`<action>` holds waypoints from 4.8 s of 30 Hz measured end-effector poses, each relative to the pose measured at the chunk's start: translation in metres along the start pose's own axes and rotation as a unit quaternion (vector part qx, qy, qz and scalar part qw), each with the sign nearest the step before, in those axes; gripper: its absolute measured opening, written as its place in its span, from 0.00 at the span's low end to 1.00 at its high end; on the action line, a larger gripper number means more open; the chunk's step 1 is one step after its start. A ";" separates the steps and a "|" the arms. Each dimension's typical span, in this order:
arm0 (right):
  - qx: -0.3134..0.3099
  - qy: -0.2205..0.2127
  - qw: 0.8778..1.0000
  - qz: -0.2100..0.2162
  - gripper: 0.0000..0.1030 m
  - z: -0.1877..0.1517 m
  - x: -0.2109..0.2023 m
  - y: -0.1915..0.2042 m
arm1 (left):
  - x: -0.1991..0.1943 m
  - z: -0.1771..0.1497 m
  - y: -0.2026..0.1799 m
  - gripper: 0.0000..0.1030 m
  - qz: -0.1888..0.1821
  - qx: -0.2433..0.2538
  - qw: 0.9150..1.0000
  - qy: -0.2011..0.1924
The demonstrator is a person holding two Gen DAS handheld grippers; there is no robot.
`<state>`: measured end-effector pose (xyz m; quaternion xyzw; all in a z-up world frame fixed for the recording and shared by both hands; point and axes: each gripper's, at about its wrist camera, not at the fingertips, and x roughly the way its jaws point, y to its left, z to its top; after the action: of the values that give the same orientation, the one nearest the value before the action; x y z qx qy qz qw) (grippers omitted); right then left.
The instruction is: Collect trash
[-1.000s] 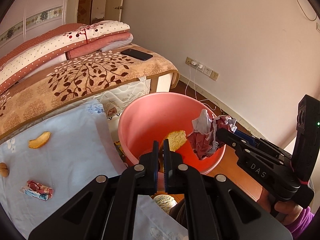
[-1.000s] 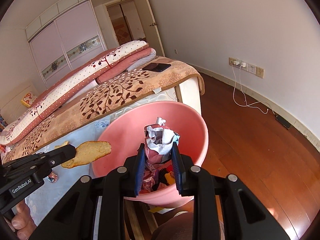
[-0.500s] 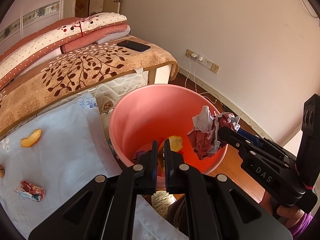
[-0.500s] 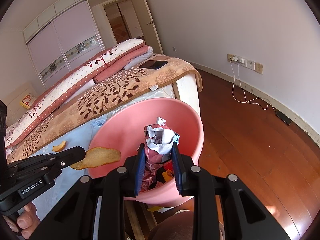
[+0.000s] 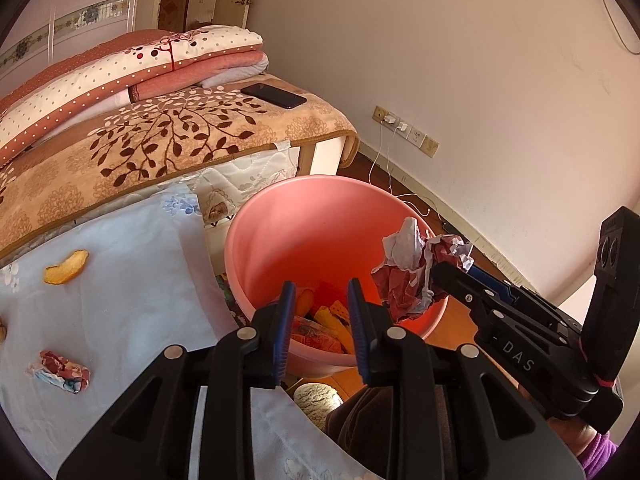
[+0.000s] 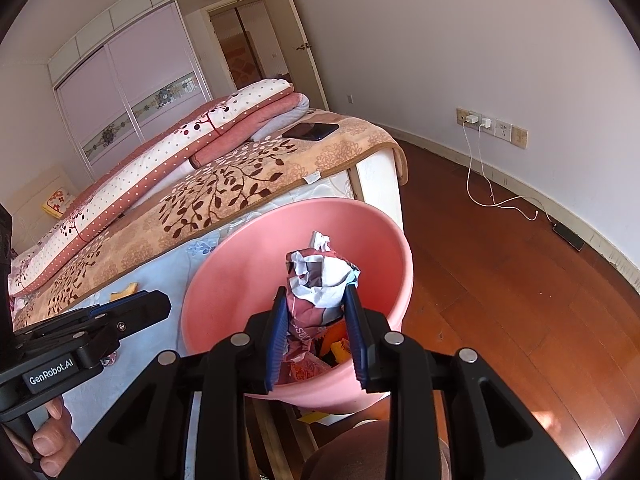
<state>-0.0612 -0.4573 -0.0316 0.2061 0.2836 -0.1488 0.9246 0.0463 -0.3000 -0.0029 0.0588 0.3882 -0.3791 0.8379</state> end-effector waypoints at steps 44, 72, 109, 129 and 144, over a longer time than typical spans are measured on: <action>-0.100 0.044 0.984 0.138 0.38 -0.048 -0.015 0.114 | -0.097 -0.089 0.155 0.27 0.142 -0.263 0.954 0.005; -0.113 0.068 0.978 0.161 0.38 -0.037 0.017 0.130 | -0.047 -0.077 0.226 0.19 0.176 -0.402 0.898 0.032; -0.135 0.174 0.964 0.151 0.38 -0.010 0.212 0.297 | -0.114 -0.117 0.272 0.04 0.175 -0.333 0.925 -0.051; -0.112 0.161 0.965 0.173 0.04 -0.021 0.136 0.266 | -0.127 -0.111 0.245 0.04 0.176 -0.307 0.933 -0.064; -0.154 0.179 0.958 0.162 0.04 -0.079 0.036 0.203 | -0.122 -0.125 0.200 0.04 0.170 -0.261 0.950 -0.032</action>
<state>0.0111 -0.2495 -0.0519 0.1281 0.4269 0.0878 0.8909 0.0565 -0.0379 -0.0432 -0.1091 0.4310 -0.1180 0.8879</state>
